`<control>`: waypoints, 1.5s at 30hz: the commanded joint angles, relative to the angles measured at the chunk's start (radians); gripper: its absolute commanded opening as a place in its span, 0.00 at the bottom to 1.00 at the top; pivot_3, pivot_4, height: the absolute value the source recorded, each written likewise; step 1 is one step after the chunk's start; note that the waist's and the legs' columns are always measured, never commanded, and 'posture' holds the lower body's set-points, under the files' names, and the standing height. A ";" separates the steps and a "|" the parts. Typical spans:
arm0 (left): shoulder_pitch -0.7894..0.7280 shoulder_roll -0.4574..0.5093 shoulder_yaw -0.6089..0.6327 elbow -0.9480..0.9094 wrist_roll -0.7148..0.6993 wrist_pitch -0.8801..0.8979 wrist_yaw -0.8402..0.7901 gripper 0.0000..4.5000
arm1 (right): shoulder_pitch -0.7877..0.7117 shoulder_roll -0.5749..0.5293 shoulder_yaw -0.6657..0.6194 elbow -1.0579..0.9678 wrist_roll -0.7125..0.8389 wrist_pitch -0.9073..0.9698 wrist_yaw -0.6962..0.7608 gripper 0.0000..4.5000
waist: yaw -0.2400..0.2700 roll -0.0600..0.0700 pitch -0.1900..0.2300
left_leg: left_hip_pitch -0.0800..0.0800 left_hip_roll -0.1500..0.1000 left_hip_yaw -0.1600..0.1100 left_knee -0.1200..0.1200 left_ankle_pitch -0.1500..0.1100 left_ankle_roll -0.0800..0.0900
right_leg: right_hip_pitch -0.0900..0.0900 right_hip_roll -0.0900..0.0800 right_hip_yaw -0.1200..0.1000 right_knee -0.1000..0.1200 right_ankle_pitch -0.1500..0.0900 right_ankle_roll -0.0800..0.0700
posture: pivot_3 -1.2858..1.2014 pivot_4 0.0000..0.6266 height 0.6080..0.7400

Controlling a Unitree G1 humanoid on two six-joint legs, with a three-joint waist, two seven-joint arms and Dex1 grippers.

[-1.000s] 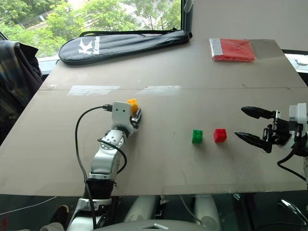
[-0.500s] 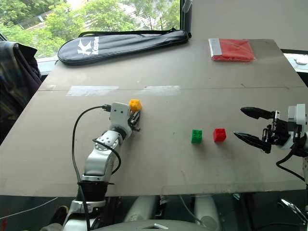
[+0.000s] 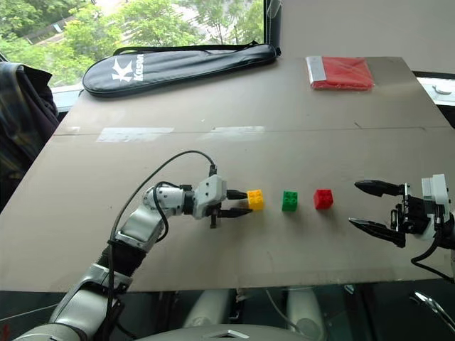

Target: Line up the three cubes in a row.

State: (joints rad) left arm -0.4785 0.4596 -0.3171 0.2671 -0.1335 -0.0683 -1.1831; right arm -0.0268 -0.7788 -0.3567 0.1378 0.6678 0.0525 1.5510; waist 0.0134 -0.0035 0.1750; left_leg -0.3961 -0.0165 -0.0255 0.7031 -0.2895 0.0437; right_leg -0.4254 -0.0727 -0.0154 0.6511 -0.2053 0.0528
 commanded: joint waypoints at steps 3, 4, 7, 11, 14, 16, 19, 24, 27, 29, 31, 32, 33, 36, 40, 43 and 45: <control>-0.051 -0.001 -0.015 0.090 0.015 -0.083 -0.083 0.26 | 0.023 -0.023 -0.034 -0.010 0.006 -0.044 0.046 1.00 | 0.000 0.000 0.000 | 0.000 0.000 0.000 0.000 0.000 0.000 | 0.000 0.001 0.000 0.000 0.000 0.000 | 0.52 0.24 0.65; -0.053 0.001 -0.015 0.097 0.013 -0.089 -0.094 0.26 | 0.025 -0.024 -0.035 -0.011 0.007 -0.045 0.046 1.00 | 0.000 0.000 0.000 | 0.000 0.000 0.000 0.000 0.000 0.000 | 0.000 0.001 0.000 0.000 0.000 0.000 | 0.52 0.24 0.65; -0.069 0.014 -0.013 0.148 0.026 -0.127 -0.127 0.26 | 0.027 -0.026 -0.035 -0.005 0.008 -0.052 0.047 1.00 | 0.000 0.000 0.000 | 0.000 0.000 0.000 0.000 0.000 0.000 | 0.000 0.001 0.000 0.000 0.000 0.000 | 0.52 0.24 0.65; -0.099 0.009 -0.010 0.230 0.046 -0.158 -0.131 0.26 | 0.018 -0.025 -0.028 0.006 0.004 -0.061 0.046 1.00 | 0.000 0.000 0.000 | 0.000 0.000 0.000 0.000 0.000 0.000 | 0.000 0.001 0.000 0.000 0.000 0.000 | 0.52 0.24 0.65; -0.119 -0.005 -0.013 0.289 0.070 -0.194 -0.105 0.26 | 0.010 -0.022 -0.020 0.012 0.001 -0.069 0.045 1.00 | 0.000 0.000 0.000 | 0.001 0.001 0.000 0.000 0.000 0.000 | 0.000 0.001 0.000 0.001 0.000 0.000 | 0.52 0.24 0.65; -0.127 -0.012 -0.013 0.309 0.071 -0.205 -0.103 0.26 | 0.005 -0.022 -0.018 0.017 0.001 -0.072 0.047 1.00 | 0.001 0.000 0.000 | 0.001 0.001 0.000 0.000 0.000 0.000 | 0.000 0.001 0.000 0.001 0.000 0.000 | 0.52 0.24 0.65; -0.129 -0.016 -0.014 0.320 0.062 -0.210 -0.120 0.26 | 0.001 -0.023 -0.016 0.024 0.000 -0.081 0.048 1.00 | 0.001 0.000 0.000 | 0.003 0.001 0.000 0.000 0.000 0.000 | 0.002 0.001 0.000 0.002 0.000 0.000 | 0.52 0.24 0.65; -0.126 -0.009 -0.011 0.336 0.065 -0.223 -0.128 0.54 | -0.002 -0.025 -0.014 0.031 -0.004 -0.088 0.052 1.00 | 0.000 0.000 0.000 | 0.005 0.001 0.000 0.000 0.000 0.000 | 0.004 0.001 0.000 0.002 0.000 0.000 | 0.52 0.24 0.65; -0.130 -0.008 -0.005 0.360 0.086 -0.260 -0.091 0.80 | -0.002 -0.024 -0.014 0.034 -0.007 -0.091 0.055 1.00 | -0.001 0.000 0.000 | 0.005 0.001 0.000 0.000 0.000 0.000 | 0.004 0.001 0.000 0.002 0.000 0.000 | 0.52 0.24 0.65; -0.126 -0.004 0.006 0.361 0.085 -0.259 -0.068 0.80 | -0.002 -0.023 -0.014 0.039 -0.009 -0.094 0.057 1.00 | -0.001 0.000 0.000 | 0.005 0.001 0.000 0.000 0.000 0.000 | 0.004 0.001 0.000 0.002 0.000 0.000 | 0.52 0.24 0.65; -0.111 0.005 0.026 0.342 0.076 -0.235 -0.040 0.80 | -0.002 -0.023 -0.015 0.048 -0.011 -0.100 0.061 1.00 | -0.001 0.000 0.000 | 0.006 0.001 0.000 0.000 0.000 0.000 | 0.004 0.001 0.000 0.002 0.000 0.000 | 0.52 0.24 0.65; -0.097 0.014 0.036 0.320 0.067 -0.221 -0.033 0.80 | 0.000 -0.022 -0.016 0.050 -0.011 -0.102 0.062 1.00 | -0.001 0.000 0.000 | 0.006 0.001 0.000 0.000 0.000 0.000 | 0.004 0.001 0.000 0.002 0.000 0.000 | 0.52 0.24 0.65; -0.081 0.023 0.044 0.293 0.058 -0.209 -0.030 0.80 | 0.002 -0.021 -0.017 0.051 -0.012 -0.104 0.061 1.00 | -0.002 0.000 0.000 | 0.006 0.001 0.000 0.000 0.000 0.000 | 0.004 0.001 0.000 0.002 0.000 0.000 | 0.52 0.24 0.65; 0.020 0.072 0.083 0.126 0.015 -0.121 -0.014 0.80 | 0.028 -0.006 -0.017 0.047 -0.014 -0.113 0.055 1.00 | -0.009 0.000 0.000 | 0.007 0.002 0.001 0.000 0.000 0.000 | 0.004 0.001 0.002 0.004 0.000 0.000 | 0.52 0.24 0.65; 0.229 0.097 0.166 -0.208 -0.111 0.172 0.107 0.80 | 0.072 0.039 -0.013 0.046 -0.026 -0.122 -0.011 1.00 | -0.023 0.001 0.000 | 0.009 0.004 0.000 -0.003 0.000 0.000 | 0.004 -0.001 0.002 0.004 -0.001 0.000 | 0.52 0.24 0.65; 0.371 0.090 0.198 -0.367 -0.125 0.266 0.206 0.80 | 0.088 0.069 -0.014 0.068 -0.054 -0.144 -0.048 1.00 | -0.022 0.001 0.000 | 0.008 0.004 0.000 -0.003 0.000 0.000 | 0.004 -0.004 0.003 0.004 -0.001 0.000 | 0.52 0.24 0.65; 0.479 0.086 0.216 -0.441 -0.088 0.279 0.290 0.80 | 0.095 0.090 -0.013 0.100 -0.086 -0.172 -0.080 1.00 | -0.020 0.001 0.000 | 0.009 0.003 0.001 -0.003 0.000 0.000 | 0.004 -0.005 0.003 0.002 -0.001 0.000 | 0.52 0.24 0.65</control>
State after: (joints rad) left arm -0.1141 0.5455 -0.1258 -0.0742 -0.2579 0.1645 -0.9990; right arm 0.0636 -0.7067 -0.3566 0.2140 0.6136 -0.0723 1.5130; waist -0.0065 -0.0023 0.1746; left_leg -0.3875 -0.0136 -0.0250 0.7003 -0.2898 0.0435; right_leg -0.4205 -0.0777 -0.0124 0.6531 -0.2065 0.0518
